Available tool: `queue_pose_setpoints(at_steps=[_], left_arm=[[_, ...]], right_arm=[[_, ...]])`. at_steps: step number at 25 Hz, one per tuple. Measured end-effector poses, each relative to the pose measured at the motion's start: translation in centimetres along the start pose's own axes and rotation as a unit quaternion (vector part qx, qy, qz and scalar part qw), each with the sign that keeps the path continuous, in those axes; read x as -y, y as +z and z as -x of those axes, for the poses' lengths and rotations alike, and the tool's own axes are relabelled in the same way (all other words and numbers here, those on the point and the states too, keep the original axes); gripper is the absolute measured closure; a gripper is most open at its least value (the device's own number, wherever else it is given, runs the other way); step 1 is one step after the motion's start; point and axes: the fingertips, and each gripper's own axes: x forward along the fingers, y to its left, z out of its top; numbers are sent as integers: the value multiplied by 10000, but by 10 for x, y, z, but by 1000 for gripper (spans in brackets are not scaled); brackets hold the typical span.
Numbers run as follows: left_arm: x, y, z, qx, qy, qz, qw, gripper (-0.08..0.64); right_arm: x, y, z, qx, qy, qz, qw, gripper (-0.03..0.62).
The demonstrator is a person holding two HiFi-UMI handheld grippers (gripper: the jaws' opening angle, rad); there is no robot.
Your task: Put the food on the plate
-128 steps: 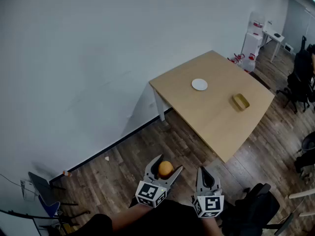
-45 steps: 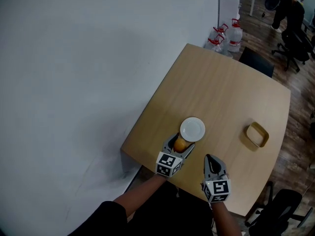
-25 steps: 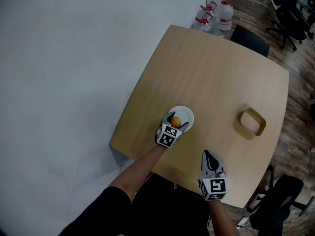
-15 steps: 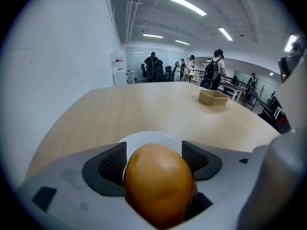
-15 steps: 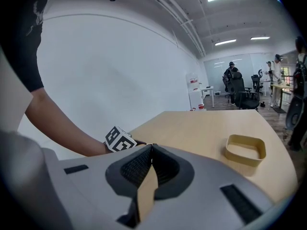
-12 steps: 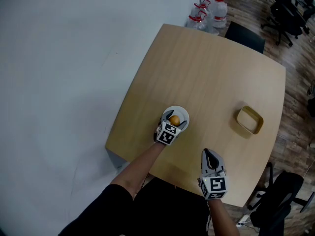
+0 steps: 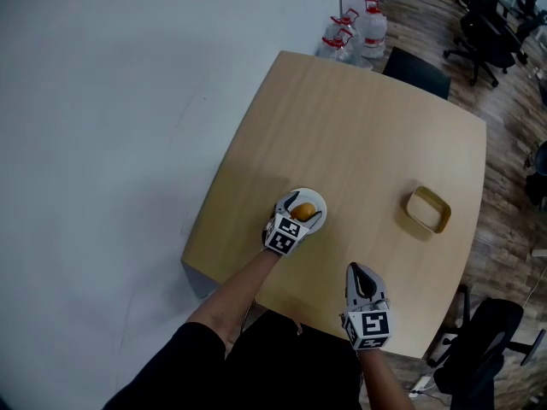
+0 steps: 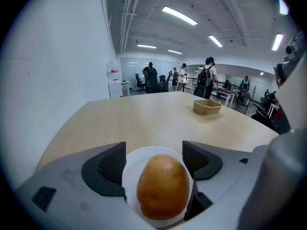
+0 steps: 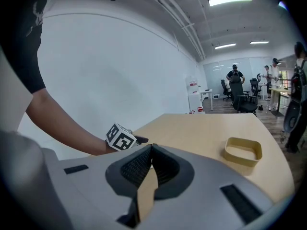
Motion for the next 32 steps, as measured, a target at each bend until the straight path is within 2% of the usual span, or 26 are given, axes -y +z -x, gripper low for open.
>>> queue_pose_setpoints(at_steps=[5,10,13,15,19,23,26,28,32], left_arm=[[-2,11,29,329,255,-62,9991,224],[6,16,75,696,376,210,9966,224],[15,20,112,910,405,289,9946,224],[26,20,141,1069,391,431,9926,224],[59,19,203,1303,237,702,9887,224],[91,22,260,1507,100,964,9838,224],[111,20,308,1706,5,1308,9766,224],[127,15,348,1965,-78,1521,9686,225],[156,5,422,2529,-22,1670,9530,225]], right_arm=[[-18,2,5,20,87,187,9998,532],[-37,5,22,104,39,292,9995,532],[-54,6,39,192,-1,130,9997,532],[-68,8,52,298,3,-34,9995,532],[-98,11,78,477,-58,72,9988,532],[-121,17,110,711,-115,-100,9974,532],[-144,21,136,857,-150,-42,9962,532],[-160,19,155,911,-130,-69,9957,532],[-185,19,195,1095,-236,195,9935,532]])
